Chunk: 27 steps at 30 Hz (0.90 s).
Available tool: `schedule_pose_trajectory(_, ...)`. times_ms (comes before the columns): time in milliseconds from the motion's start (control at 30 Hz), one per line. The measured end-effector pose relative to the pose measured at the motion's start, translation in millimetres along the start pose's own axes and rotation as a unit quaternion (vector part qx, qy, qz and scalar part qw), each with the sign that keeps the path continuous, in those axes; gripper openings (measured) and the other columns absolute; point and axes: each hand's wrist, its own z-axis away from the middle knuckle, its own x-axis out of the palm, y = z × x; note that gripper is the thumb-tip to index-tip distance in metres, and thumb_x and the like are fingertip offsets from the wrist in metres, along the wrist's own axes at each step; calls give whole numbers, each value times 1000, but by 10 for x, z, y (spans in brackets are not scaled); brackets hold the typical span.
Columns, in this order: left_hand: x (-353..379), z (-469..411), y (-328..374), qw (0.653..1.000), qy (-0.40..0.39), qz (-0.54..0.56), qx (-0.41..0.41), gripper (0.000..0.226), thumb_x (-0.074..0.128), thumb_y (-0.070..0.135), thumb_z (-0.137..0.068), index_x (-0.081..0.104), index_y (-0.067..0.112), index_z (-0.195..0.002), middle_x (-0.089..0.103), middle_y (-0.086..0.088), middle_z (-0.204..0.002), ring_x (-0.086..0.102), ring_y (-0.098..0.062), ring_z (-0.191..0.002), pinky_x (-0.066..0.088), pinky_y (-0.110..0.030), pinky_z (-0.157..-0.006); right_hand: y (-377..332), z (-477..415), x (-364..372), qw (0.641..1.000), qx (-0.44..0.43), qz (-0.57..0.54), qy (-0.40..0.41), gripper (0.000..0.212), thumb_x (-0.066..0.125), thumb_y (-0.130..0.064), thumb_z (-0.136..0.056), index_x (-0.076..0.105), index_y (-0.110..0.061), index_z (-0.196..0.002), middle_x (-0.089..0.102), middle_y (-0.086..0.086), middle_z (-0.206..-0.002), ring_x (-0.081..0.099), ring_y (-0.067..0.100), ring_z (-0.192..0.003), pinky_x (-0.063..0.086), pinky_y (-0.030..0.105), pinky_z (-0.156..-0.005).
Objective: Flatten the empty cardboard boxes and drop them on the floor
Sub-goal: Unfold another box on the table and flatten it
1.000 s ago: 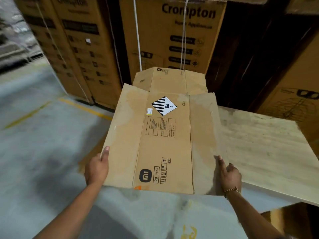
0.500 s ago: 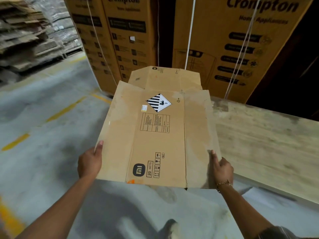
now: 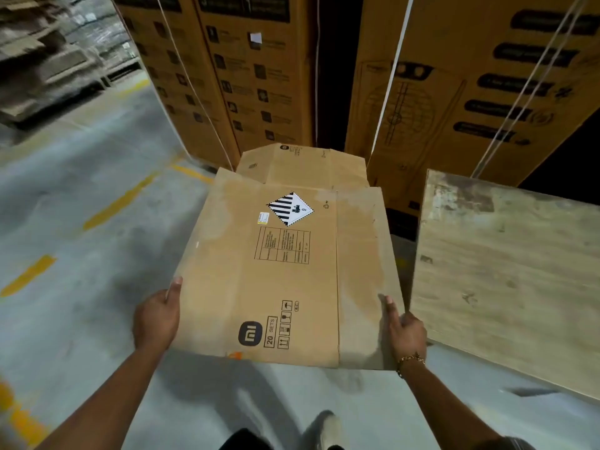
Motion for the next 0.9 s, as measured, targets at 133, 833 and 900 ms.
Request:
schedule_pose_trajectory(133, 315, -513, -88, 999, -38, -2, -3, 73, 33, 68, -96, 70, 7, -79, 66, -26, -86, 63, -42, -83, 47, -41, -71, -114, -186, 311, 999, 29, 13, 12, 72, 40, -73, -86, 51, -7, -62, 56, 14, -61, 55, 26, -62, 41, 34, -62)
schedule_pose_trajectory(833, 3124, -2996, -714, 963, -215, -120, 109, 68, 32, 56, -101, 71, 1, -92, 68, -29, -97, 62, -44, -91, 42, -38, -72, 738, -1618, 2626, 968, 250, 15, 30, 73, 36, -72, -90, 67, -10, -111, 66, 16, -101, 61, 37, -101, 43, 44, -97)
schedule_pose_trajectory(900, 3455, -3084, -899, 961, -215, -129, 112, 68, 31, 58, -100, 70, 2, -93, 67, -29, -98, 62, -44, -91, 40, -38, -71, 846, -1765, 2820, 970, 239, 16, 51, 58, 45, -59, -96, 67, -8, -113, 63, 16, -107, 58, 37, -110, 43, 42, -99)
